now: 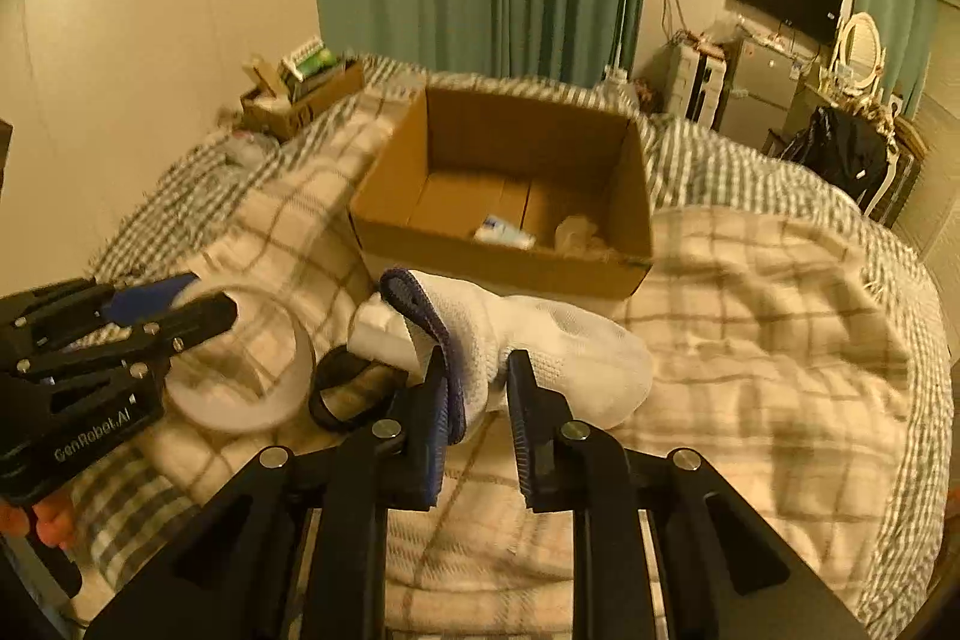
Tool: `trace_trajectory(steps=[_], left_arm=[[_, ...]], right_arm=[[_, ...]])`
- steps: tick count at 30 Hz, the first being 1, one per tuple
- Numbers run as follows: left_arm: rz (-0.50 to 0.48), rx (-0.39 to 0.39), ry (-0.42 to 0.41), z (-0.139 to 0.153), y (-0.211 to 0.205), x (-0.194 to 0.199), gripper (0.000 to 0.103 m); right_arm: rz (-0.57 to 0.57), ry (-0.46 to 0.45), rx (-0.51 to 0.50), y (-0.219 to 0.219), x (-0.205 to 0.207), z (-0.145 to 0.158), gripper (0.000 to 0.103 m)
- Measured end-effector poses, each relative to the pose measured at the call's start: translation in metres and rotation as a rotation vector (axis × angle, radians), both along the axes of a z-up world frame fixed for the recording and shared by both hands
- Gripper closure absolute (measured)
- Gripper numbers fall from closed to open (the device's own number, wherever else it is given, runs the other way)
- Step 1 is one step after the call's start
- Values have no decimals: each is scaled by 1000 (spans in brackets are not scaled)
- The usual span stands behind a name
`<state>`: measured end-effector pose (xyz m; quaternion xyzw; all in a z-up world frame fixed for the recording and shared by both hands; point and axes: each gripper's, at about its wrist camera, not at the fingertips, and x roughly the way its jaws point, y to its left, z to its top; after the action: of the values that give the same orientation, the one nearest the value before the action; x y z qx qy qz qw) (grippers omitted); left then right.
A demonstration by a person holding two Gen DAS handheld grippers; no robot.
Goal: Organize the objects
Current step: 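Lower the tape roll and sock into the box and open both tools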
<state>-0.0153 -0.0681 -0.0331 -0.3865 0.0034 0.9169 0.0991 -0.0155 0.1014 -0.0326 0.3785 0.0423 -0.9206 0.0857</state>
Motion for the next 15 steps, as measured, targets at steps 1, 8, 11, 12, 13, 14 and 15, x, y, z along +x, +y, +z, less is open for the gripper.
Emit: trace_trajectory(steps=[1, 8, 11, 12, 13, 14, 15], left_arm=[[-8, 8, 2, 4, 2, 1, 74], [-62, 12, 35, 41, 24, -4, 74], [-80, 8, 60, 59, 34, -12, 74], [-82, 8, 65, 63, 36, -15, 74], [-86, 11, 71, 68, 38, -20, 74], [-93, 13, 75, 72, 40, -26, 74], [-97, 11, 78, 75, 42, -31, 74]], right_arm=[[-1, 17, -6, 2, 3, 8, 86], [5, 120, -20, 6, 9, 54, 86], [11, 145, -21, 9, 3, 68, 86], [13, 154, -24, 10, -1, 75, 86], [15, 163, -26, 11, -3, 79, 86], [16, 172, -27, 12, -7, 84, 86], [16, 183, -28, 14, -12, 90, 86]])
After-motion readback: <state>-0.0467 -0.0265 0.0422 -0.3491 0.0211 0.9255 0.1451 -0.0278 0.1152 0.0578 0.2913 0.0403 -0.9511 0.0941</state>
